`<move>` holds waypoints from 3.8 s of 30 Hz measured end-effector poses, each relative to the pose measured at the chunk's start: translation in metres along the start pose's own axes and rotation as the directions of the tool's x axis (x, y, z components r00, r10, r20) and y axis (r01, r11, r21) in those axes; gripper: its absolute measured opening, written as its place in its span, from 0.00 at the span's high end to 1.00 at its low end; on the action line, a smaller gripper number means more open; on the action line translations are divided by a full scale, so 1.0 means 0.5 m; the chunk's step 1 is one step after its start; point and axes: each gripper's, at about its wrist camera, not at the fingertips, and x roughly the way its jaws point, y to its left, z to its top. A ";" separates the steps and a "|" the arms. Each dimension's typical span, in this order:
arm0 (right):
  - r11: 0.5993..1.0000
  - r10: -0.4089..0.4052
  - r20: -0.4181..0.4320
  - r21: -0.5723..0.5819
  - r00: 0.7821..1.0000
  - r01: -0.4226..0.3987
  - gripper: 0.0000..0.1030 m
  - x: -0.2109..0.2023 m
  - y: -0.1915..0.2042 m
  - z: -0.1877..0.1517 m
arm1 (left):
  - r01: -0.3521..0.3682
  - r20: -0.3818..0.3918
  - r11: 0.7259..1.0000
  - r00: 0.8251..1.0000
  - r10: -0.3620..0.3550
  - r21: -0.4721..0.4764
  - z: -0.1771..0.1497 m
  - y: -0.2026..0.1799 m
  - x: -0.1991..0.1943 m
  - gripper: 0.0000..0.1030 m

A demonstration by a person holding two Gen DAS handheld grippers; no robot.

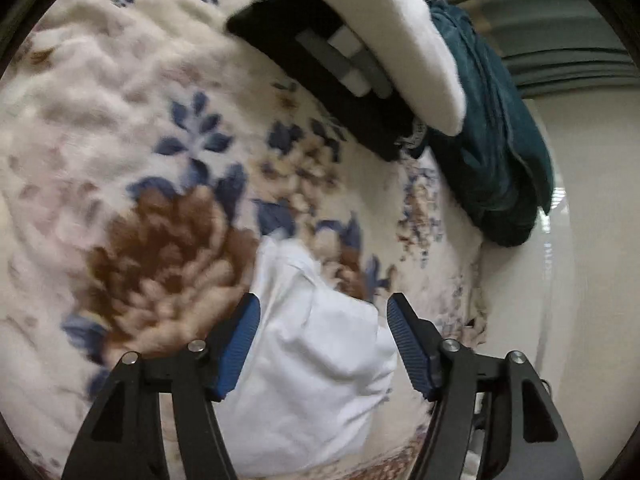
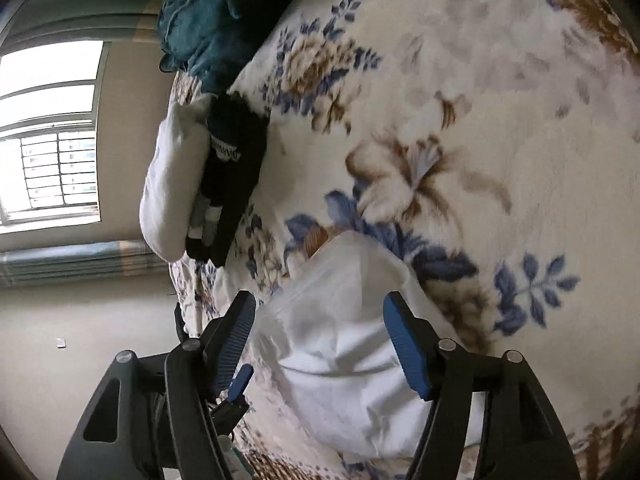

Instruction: Fold small clothes

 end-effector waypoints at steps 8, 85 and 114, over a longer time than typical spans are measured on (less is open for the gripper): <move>0.955 -0.233 -0.084 -0.207 0.969 0.212 0.33 0.050 -0.022 -0.020 | -0.156 -0.110 0.965 0.977 0.182 0.209 -0.018 0.013 0.095 0.38; 0.973 -0.215 -0.270 -0.141 0.939 0.183 0.91 0.119 -0.076 0.059 | -0.135 -0.125 0.969 0.979 0.163 0.207 0.045 0.023 0.104 0.83; 0.941 -0.324 -0.432 -0.241 0.842 0.238 0.55 0.052 -0.142 -0.113 | -0.148 -0.219 0.976 0.959 0.181 0.159 -0.202 0.081 0.040 0.68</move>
